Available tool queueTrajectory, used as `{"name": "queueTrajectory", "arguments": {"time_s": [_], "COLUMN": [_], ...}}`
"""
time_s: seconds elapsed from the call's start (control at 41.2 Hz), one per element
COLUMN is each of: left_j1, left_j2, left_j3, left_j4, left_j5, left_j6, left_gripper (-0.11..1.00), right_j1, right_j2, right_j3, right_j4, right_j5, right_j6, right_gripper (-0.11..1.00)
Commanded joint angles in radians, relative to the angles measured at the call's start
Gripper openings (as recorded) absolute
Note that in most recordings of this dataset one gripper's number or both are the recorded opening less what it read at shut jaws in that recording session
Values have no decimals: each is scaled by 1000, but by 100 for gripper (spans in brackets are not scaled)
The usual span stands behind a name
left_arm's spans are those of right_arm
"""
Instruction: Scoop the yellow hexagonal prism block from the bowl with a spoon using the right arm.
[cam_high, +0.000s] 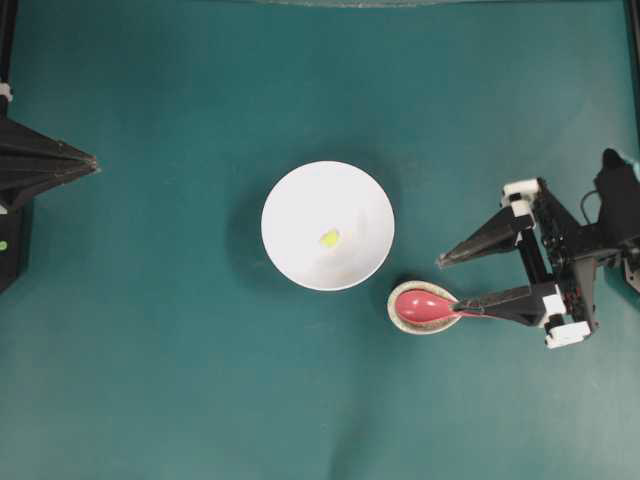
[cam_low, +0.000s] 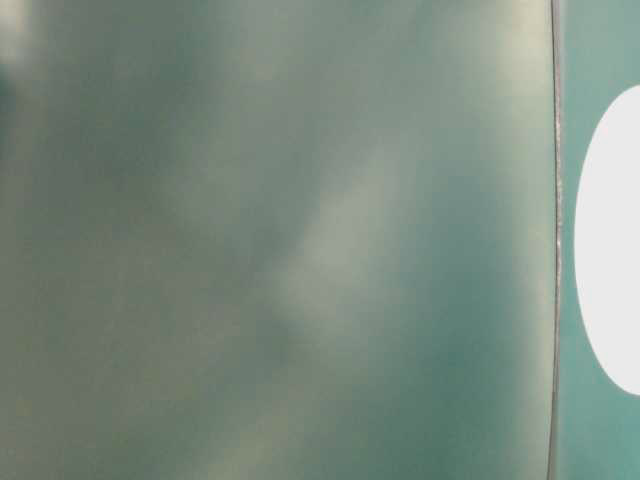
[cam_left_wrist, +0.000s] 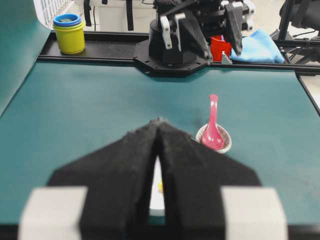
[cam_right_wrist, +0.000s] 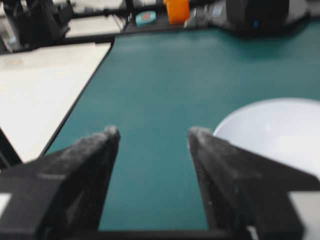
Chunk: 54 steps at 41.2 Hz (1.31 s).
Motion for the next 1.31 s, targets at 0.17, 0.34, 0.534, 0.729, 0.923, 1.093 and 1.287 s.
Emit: {"name": "queueTrajectory", "arguments": {"time_s": [0.17, 0.34, 0.534, 0.729, 0.923, 1.093, 1.287], "left_j1": [2, 2, 2, 2, 2, 2, 2], "left_j2": [5, 6, 8, 8, 11, 11, 14], "left_j3": [-31, -31, -29, -31, -29, -29, -29], "left_j4": [0, 0, 0, 0, 0, 0, 0], "left_j5": [-9, -9, -9, -9, -9, -11, -15], "left_j6": [-2, 0, 0, 0, 0, -2, -2], "left_gripper": [3, 3, 3, 3, 3, 3, 3], "right_j1": [77, 121, 163, 242, 316, 341, 362], "right_j2": [103, 172, 233, 279, 356, 423, 476], "right_j3": [23, 49, 84, 115, 112, 109, 129], "right_j4": [141, 198, 287, 394, 463, 492, 512], "right_j5": [-94, -173, -225, -314, -359, -394, -448], "right_j6": [-9, -11, -11, -11, -11, -11, -11], "right_gripper": [61, 61, 61, 61, 61, 61, 61]}}
